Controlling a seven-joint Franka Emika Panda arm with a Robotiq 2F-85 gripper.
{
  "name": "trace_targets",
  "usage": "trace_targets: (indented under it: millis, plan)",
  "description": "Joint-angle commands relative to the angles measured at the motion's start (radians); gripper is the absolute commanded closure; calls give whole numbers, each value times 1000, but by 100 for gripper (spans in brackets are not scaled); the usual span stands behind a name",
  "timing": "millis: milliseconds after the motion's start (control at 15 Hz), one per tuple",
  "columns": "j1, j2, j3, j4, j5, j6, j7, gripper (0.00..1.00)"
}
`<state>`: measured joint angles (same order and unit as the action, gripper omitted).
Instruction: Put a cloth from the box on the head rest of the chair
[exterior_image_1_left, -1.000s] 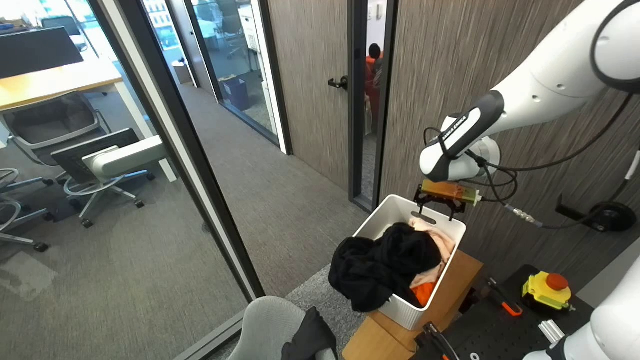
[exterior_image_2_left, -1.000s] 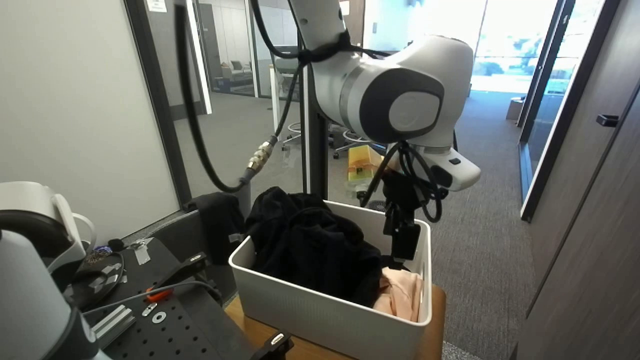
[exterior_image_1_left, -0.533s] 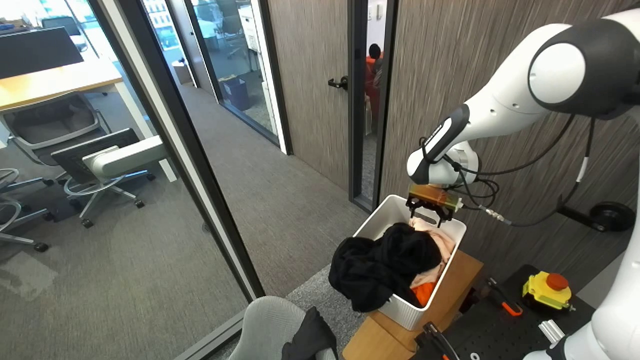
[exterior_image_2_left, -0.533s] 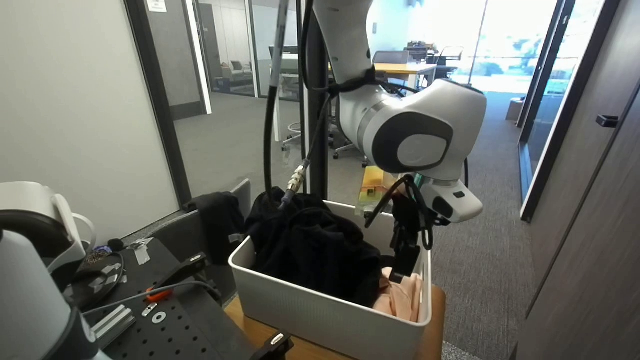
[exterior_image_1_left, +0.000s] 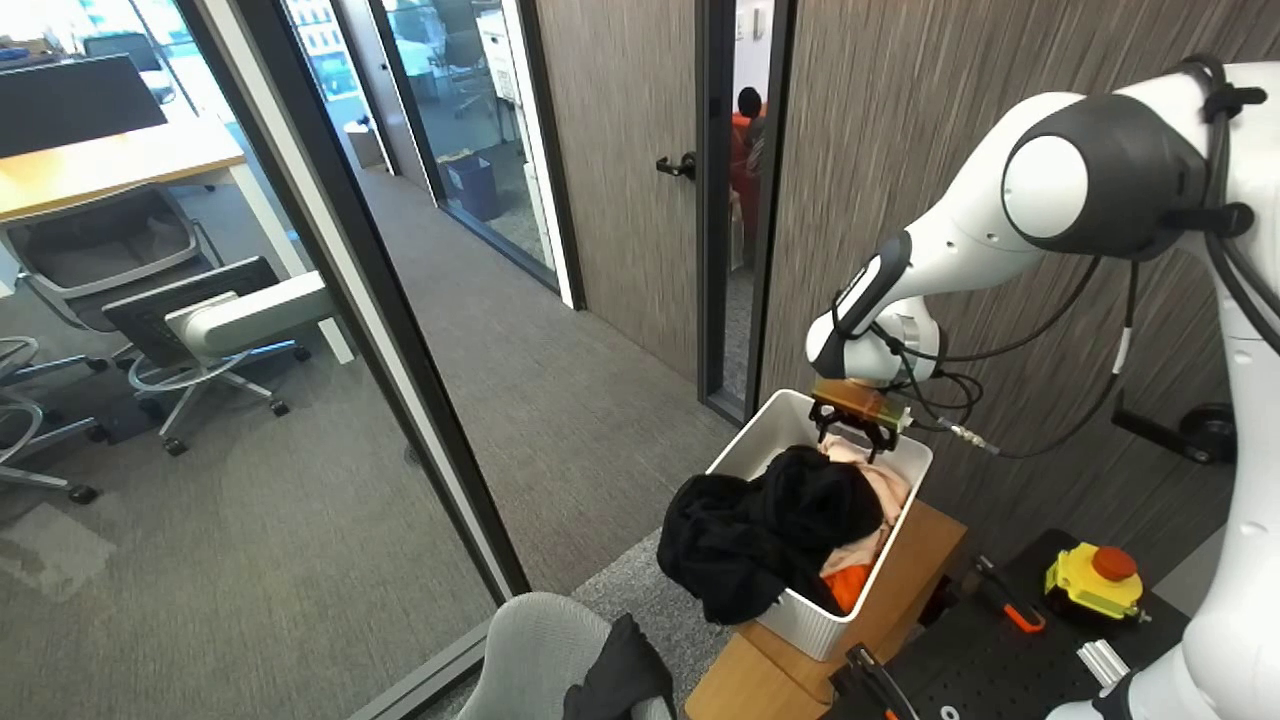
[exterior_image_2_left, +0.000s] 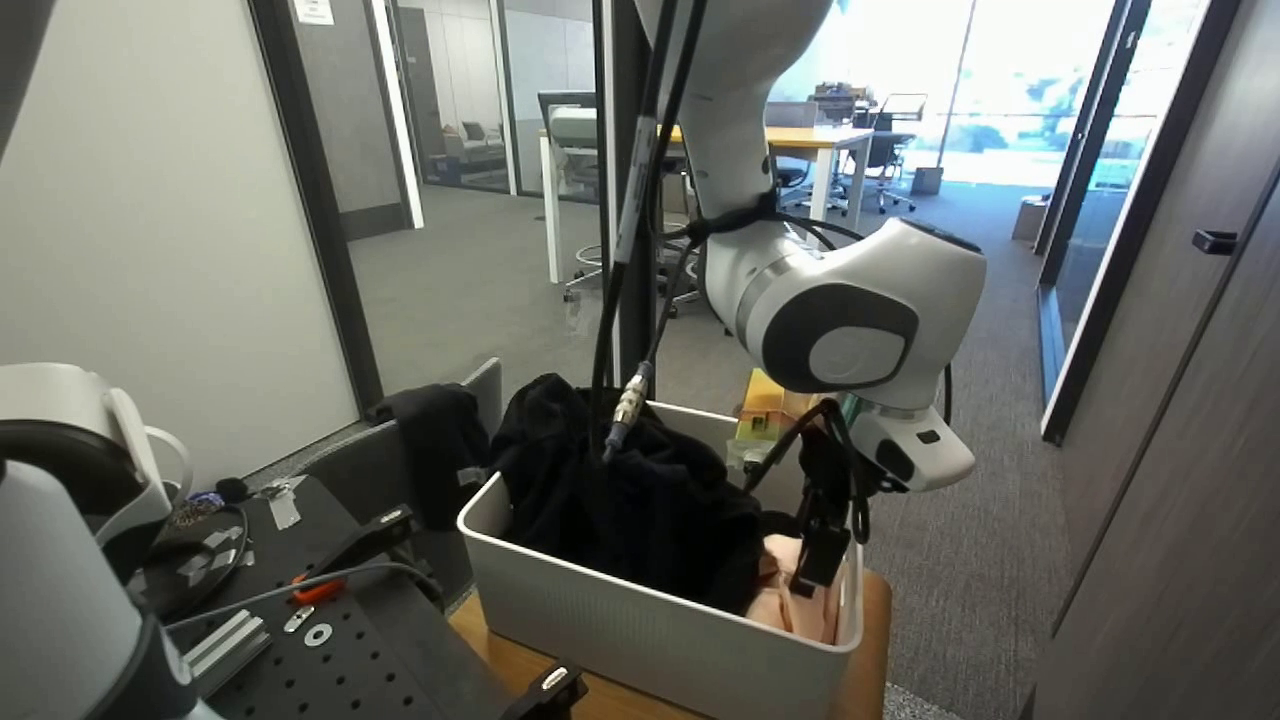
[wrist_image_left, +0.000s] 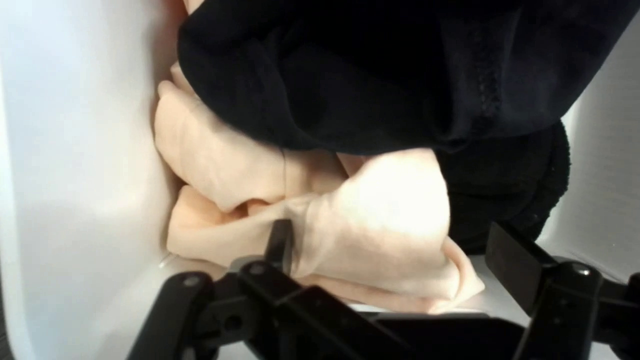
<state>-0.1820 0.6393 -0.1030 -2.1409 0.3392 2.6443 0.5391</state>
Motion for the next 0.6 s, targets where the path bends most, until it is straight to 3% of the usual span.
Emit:
trace_targets:
  millis: [0, 533]
  plan:
    - [10, 51, -13, 57, 31, 3, -22, 0]
    - [11, 81, -15, 87, 28, -3, -23, 0]
